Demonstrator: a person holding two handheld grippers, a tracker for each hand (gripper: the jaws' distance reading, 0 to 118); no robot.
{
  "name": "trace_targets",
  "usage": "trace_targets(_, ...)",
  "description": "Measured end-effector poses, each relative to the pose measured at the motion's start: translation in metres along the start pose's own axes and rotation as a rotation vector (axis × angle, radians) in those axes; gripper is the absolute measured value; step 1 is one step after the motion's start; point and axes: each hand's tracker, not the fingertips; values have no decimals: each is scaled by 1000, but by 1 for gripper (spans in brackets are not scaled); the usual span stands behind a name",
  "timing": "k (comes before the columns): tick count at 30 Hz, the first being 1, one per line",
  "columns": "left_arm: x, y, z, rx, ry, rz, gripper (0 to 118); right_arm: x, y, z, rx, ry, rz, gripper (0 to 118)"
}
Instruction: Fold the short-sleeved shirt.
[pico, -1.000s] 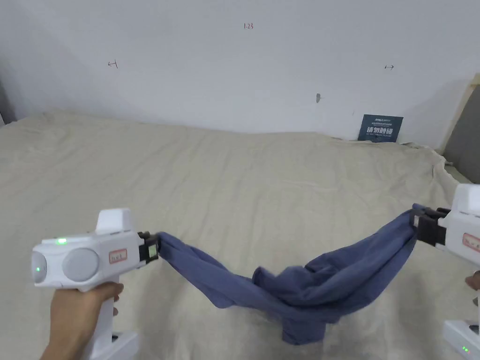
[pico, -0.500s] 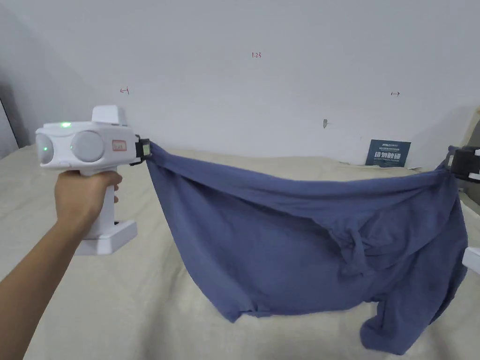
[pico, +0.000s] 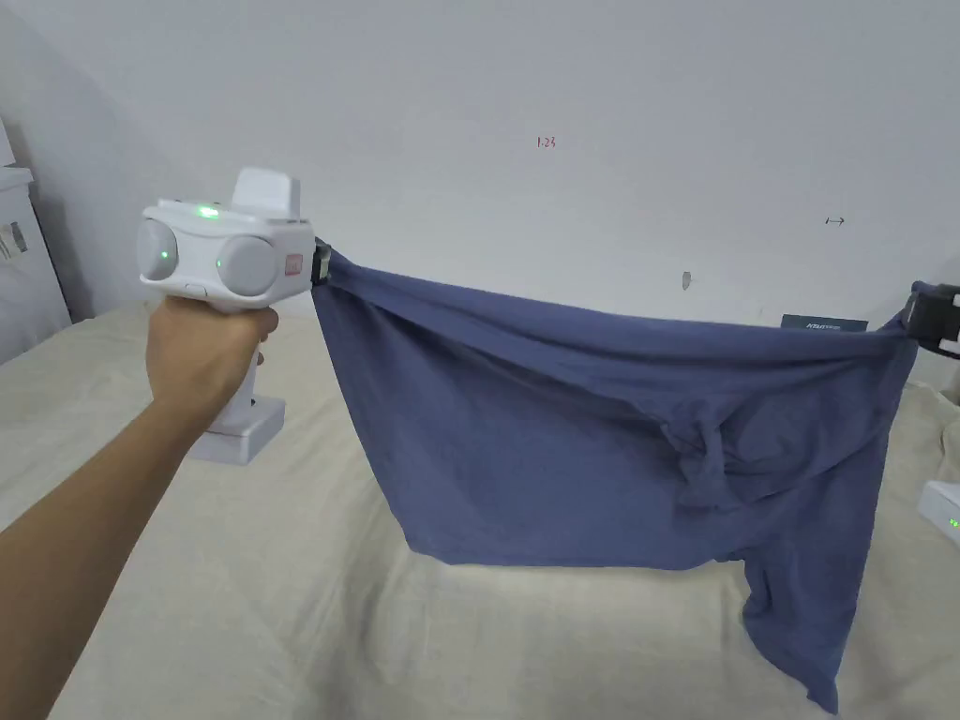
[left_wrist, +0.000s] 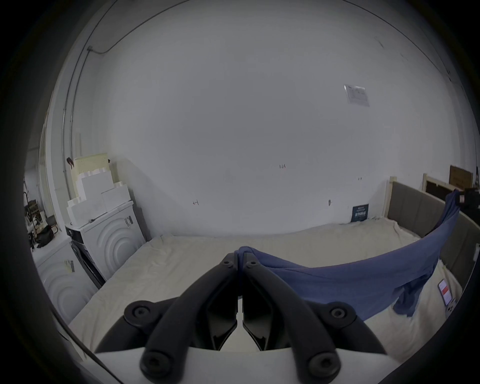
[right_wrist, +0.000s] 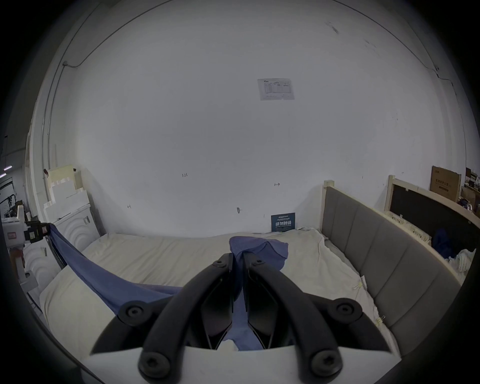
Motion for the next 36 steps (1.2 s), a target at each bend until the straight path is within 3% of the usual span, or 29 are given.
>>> trace_targets(12, 7, -160, -9, -245, -28, 26, 0, 9, -148, -7, -182, -3, -60, 5)
trace_targets(24, -3, -322, 74, -455, -67, 6, 0, 11, -301, 119, -315, -22, -89, 5)
trace_targets(36, -29, -382, 170, -549, -68, 22, 0, 10, -361, 209, -389, -25, -27, 5)
